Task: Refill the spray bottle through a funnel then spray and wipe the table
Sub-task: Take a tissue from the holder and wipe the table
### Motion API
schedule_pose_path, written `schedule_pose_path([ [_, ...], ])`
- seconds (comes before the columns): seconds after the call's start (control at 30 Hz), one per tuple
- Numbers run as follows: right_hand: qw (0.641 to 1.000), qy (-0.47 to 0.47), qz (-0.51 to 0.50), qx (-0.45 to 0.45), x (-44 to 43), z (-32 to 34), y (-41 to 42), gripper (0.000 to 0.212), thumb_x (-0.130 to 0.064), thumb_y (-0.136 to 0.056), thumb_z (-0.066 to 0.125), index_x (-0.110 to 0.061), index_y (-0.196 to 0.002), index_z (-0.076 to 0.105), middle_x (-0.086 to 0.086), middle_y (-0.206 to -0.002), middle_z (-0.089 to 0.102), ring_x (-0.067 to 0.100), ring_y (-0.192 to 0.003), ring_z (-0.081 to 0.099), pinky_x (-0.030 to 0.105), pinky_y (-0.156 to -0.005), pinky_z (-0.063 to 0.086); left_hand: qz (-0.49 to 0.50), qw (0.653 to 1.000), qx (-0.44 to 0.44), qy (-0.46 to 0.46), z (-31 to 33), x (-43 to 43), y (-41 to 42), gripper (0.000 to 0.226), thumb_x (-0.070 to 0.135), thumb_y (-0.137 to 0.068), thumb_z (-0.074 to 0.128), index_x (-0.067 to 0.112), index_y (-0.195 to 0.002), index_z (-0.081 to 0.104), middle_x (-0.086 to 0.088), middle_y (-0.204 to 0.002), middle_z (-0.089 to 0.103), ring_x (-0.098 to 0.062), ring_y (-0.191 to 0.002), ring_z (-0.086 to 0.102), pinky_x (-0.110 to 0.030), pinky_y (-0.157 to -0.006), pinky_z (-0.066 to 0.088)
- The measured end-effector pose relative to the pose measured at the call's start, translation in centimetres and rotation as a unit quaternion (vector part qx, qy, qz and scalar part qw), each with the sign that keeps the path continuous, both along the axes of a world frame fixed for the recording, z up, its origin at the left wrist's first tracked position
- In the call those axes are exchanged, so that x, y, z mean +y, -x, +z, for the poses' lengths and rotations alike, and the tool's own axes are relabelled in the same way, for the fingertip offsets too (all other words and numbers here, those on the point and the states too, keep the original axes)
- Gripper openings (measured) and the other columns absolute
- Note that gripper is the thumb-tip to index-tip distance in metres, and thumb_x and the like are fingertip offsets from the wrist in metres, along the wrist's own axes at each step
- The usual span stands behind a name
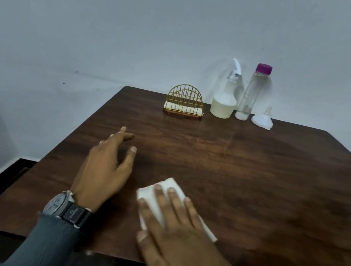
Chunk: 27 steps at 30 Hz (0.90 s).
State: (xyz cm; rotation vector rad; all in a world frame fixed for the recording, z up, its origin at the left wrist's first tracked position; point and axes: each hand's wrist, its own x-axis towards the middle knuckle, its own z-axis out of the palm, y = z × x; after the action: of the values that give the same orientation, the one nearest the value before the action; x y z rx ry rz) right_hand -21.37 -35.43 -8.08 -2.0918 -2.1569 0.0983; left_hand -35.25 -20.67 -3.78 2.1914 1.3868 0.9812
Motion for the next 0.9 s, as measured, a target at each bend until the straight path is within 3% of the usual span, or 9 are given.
schedule_pose_path([
  [0.1,0.991,0.023,0.098,0.093,3.7,0.8,1.8,0.059,-0.049,-0.104,0.027,-0.040,-0.162,0.018,-0.005,-0.174,0.000,0.018,-0.160,-0.009,0.043,-0.126,-0.011,-0.018,1.000,-0.004,-0.013,0.3,1.4,-1.4,0.034,0.028,-0.099,0.057,0.024,-0.133,0.060,0.004,-0.157,0.045,-0.034,-0.123,0.062,-0.046,-0.106,0.048],
  [0.13,0.987,0.044,0.109,0.107,5.4,1.0,1.9,0.058,-0.048,-0.106,0.023,-0.038,-0.162,0.013,-0.003,-0.174,-0.005,0.017,-0.159,-0.016,0.045,-0.126,-0.016,-0.020,1.000,-0.004,-0.019,0.5,2.0,-1.8,0.034,0.029,-0.099,0.057,0.024,-0.133,0.060,0.004,-0.156,0.046,-0.031,-0.125,0.061,-0.044,-0.105,0.048],
  [0.27,0.989,0.096,0.111,0.005,14.3,1.0,0.3,0.066,-0.047,-0.104,0.015,-0.022,-0.165,0.013,0.008,-0.174,-0.004,0.027,-0.159,-0.014,0.053,-0.123,-0.016,-0.021,0.999,0.008,-0.045,1.7,4.6,-3.8,0.034,0.025,-0.100,0.056,0.020,-0.134,0.060,0.000,-0.152,0.053,-0.024,-0.133,0.056,-0.038,-0.105,0.047],
  [0.33,0.989,0.122,0.087,-0.001,18.0,1.4,-1.8,0.070,-0.050,-0.100,0.010,-0.024,-0.166,0.003,0.008,-0.173,-0.013,0.030,-0.158,-0.019,0.054,-0.123,-0.015,-0.023,0.998,0.013,-0.052,2.4,5.7,-4.7,0.034,0.025,-0.099,0.057,0.020,-0.133,0.060,-0.001,-0.150,0.055,-0.025,-0.128,0.060,-0.040,-0.102,0.049],
  [0.43,0.990,0.133,0.037,0.003,22.0,2.1,-6.2,0.063,-0.041,-0.108,0.022,-0.031,-0.165,-0.003,0.009,-0.172,-0.020,0.033,-0.157,-0.021,0.054,-0.124,-0.013,-0.015,0.999,0.016,-0.046,2.8,6.6,-5.8,0.035,0.027,-0.098,0.058,0.021,-0.133,0.060,0.001,-0.152,0.052,-0.028,-0.100,0.069,-0.039,-0.094,0.052],
  [0.5,0.991,0.130,-0.012,0.006,23.6,2.1,-9.2,0.062,-0.042,-0.109,0.022,-0.033,-0.165,-0.002,0.007,-0.172,-0.018,0.032,-0.158,-0.018,0.051,-0.125,-0.011,-0.011,0.999,0.023,-0.042,2.7,6.7,-6.4,0.035,0.028,-0.098,0.059,0.022,-0.132,0.060,0.002,-0.154,0.050,-0.029,-0.078,0.067,-0.040,-0.090,0.053],
  [0.53,0.990,0.131,-0.039,0.021,24.1,2.1,-10.9,0.060,-0.044,-0.109,0.018,-0.035,-0.165,-0.002,0.005,-0.172,-0.018,0.030,-0.158,-0.018,0.049,-0.125,-0.011,-0.010,0.999,0.029,-0.037,2.5,6.7,-6.7,0.035,0.029,-0.098,0.059,0.022,-0.132,0.060,0.003,-0.156,0.048,-0.029,-0.075,0.067,-0.040,-0.089,0.053],
  [0.63,0.984,0.129,-0.106,0.056,23.8,2.3,-16.1,0.058,-0.051,-0.108,0.010,-0.038,-0.164,-0.002,0.001,-0.173,-0.016,0.027,-0.159,-0.016,0.047,-0.125,-0.011,-0.016,0.999,0.038,-0.023,1.8,6.1,-7.4,0.034,0.029,-0.099,0.058,0.024,-0.133,0.059,0.006,-0.156,0.046,-0.040,-0.095,0.068,-0.042,-0.091,0.053],
  [0.9,0.958,0.101,-0.265,0.046,15.3,2.0,-30.1,0.059,-0.052,-0.108,0.012,-0.038,-0.164,0.003,0.003,-0.174,-0.008,0.027,-0.160,-0.010,0.049,-0.128,-0.004,-0.042,0.998,0.046,-0.023,1.7,3.9,-9.8,0.035,0.031,-0.100,0.057,0.026,-0.135,0.058,0.007,-0.156,0.046,-0.041,-0.098,0.067,-0.043,-0.088,0.054],
])
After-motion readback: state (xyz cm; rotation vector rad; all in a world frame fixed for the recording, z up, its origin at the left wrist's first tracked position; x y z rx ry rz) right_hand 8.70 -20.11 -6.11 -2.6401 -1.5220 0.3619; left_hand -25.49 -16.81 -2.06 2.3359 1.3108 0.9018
